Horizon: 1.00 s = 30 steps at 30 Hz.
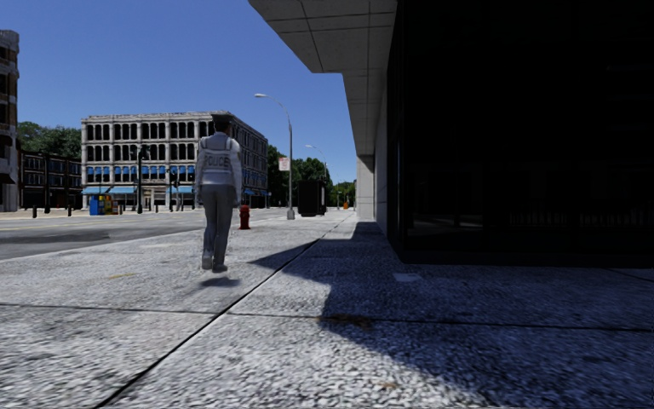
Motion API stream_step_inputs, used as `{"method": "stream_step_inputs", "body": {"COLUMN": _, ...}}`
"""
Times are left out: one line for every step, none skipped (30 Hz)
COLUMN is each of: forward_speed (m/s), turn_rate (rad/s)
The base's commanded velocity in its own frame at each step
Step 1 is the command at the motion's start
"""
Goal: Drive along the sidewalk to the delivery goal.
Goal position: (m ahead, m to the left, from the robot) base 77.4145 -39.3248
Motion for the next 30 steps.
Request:
{"method": "stream_step_inputs", "body": {"forward_speed": 2.00, "turn_rate": 0.00}}
{"method": "stream_step_inputs", "body": {"forward_speed": 2.00, "turn_rate": 0.00}}
{"method": "stream_step_inputs", "body": {"forward_speed": 2.00, "turn_rate": 0.00}}
{"method": "stream_step_inputs", "body": {"forward_speed": 2.00, "turn_rate": 0.00}}
{"method": "stream_step_inputs", "body": {"forward_speed": 2.00, "turn_rate": 0.00}}
{"method": "stream_step_inputs", "body": {"forward_speed": 2.00, "turn_rate": 0.00}}
{"method": "stream_step_inputs", "body": {"forward_speed": 2.00, "turn_rate": 0.00}}
{"method": "stream_step_inputs", "body": {"forward_speed": 2.00, "turn_rate": 0.00}}
{"method": "stream_step_inputs", "body": {"forward_speed": 2.00, "turn_rate": 0.00}}
{"method": "stream_step_inputs", "body": {"forward_speed": 2.00, "turn_rate": 0.00}}
{"method": "stream_step_inputs", "body": {"forward_speed": 2.00, "turn_rate": 0.00}}
{"method": "stream_step_inputs", "body": {"forward_speed": 2.00, "turn_rate": 0.00}}
{"method": "stream_step_inputs", "body": {"forward_speed": 2.00, "turn_rate": 0.00}}
{"method": "stream_step_inputs", "body": {"forward_speed": 2.00, "turn_rate": 0.00}}
{"method": "stream_step_inputs", "body": {"forward_speed": 2.00, "turn_rate": -0.02}}
{"method": "stream_step_inputs", "body": {"forward_speed": 2.00, "turn_rate": -0.08}}
{"method": "stream_step_inputs", "body": {"forward_speed": 2.00, "turn_rate": -0.10}}
{"method": "stream_step_inputs", "body": {"forward_speed": 2.00, "turn_rate": -0.10}}
{"method": "stream_step_inputs", "body": {"forward_speed": 2.00, "turn_rate": -0.11}}
{"method": "stream_step_inputs", "body": {"forward_speed": 2.00, "turn_rate": -0.11}}
{"method": "stream_step_inputs", "body": {"forward_speed": 2.00, "turn_rate": -0.11}}
{"method": "stream_step_inputs", "body": {"forward_speed": 2.00, "turn_rate": -0.11}}
{"method": "stream_step_inputs", "body": {"forward_speed": 2.00, "turn_rate": -0.11}}
{"method": "stream_step_inputs", "body": {"forward_speed": 2.00, "turn_rate": -0.11}}
{"method": "stream_step_inputs", "body": {"forward_speed": 2.00, "turn_rate": -0.11}}
{"method": "stream_step_inputs", "body": {"forward_speed": 2.00, "turn_rate": -0.11}}
{"method": "stream_step_inputs", "body": {"forward_speed": 2.00, "turn_rate": -0.11}}
{"method": "stream_step_inputs", "body": {"forward_speed": 2.00, "turn_rate": -0.11}}
{"method": "stream_step_inputs", "body": {"forward_speed": 2.00, "turn_rate": -0.11}}
{"method": "stream_step_inputs", "body": {"forward_speed": 2.00, "turn_rate": -0.11}}
